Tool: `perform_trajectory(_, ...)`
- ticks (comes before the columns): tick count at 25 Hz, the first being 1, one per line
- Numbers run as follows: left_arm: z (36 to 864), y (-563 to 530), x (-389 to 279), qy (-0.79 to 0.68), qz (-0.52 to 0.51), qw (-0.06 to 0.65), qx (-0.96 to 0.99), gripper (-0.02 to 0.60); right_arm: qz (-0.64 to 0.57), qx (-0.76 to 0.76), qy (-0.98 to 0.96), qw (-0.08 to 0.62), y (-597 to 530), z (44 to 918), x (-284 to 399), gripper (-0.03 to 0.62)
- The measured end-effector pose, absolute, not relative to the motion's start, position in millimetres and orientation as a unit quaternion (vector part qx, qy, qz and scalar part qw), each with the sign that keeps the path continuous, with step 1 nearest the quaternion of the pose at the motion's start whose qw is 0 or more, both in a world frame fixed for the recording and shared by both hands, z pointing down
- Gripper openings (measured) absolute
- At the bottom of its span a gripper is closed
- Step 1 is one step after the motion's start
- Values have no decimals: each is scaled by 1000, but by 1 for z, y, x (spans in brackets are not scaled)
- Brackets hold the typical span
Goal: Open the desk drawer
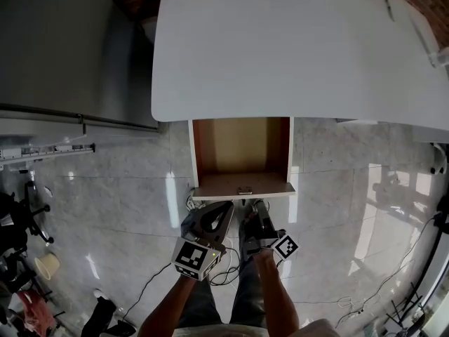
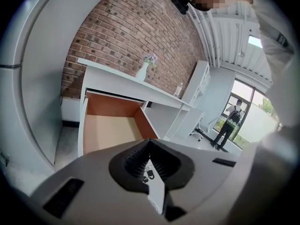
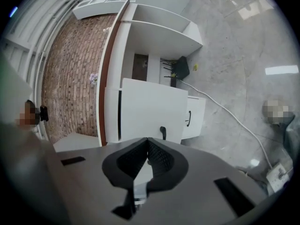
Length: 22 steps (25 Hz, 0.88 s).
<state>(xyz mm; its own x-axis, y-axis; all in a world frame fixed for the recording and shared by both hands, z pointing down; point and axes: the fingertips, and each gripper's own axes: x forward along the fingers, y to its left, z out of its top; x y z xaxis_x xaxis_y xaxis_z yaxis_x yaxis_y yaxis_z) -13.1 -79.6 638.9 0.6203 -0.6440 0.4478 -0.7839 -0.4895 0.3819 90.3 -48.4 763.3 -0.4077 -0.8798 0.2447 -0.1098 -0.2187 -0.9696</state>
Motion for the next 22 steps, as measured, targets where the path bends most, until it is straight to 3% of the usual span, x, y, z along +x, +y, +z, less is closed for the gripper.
perform_trajectory(6,610,-78,-15,-417,123,268,859,11,-566,-466,654,187,-59,698,89,17)
perform_trajectory(16,545,-97,-7,-422,111,232,870,11,-284,-478,830,-39,-105,570,81,17)
perform_trajectory(22,498,-98,-9,-427,103,212,873,11,-141,-471,864,-109,-110,493,60,17)
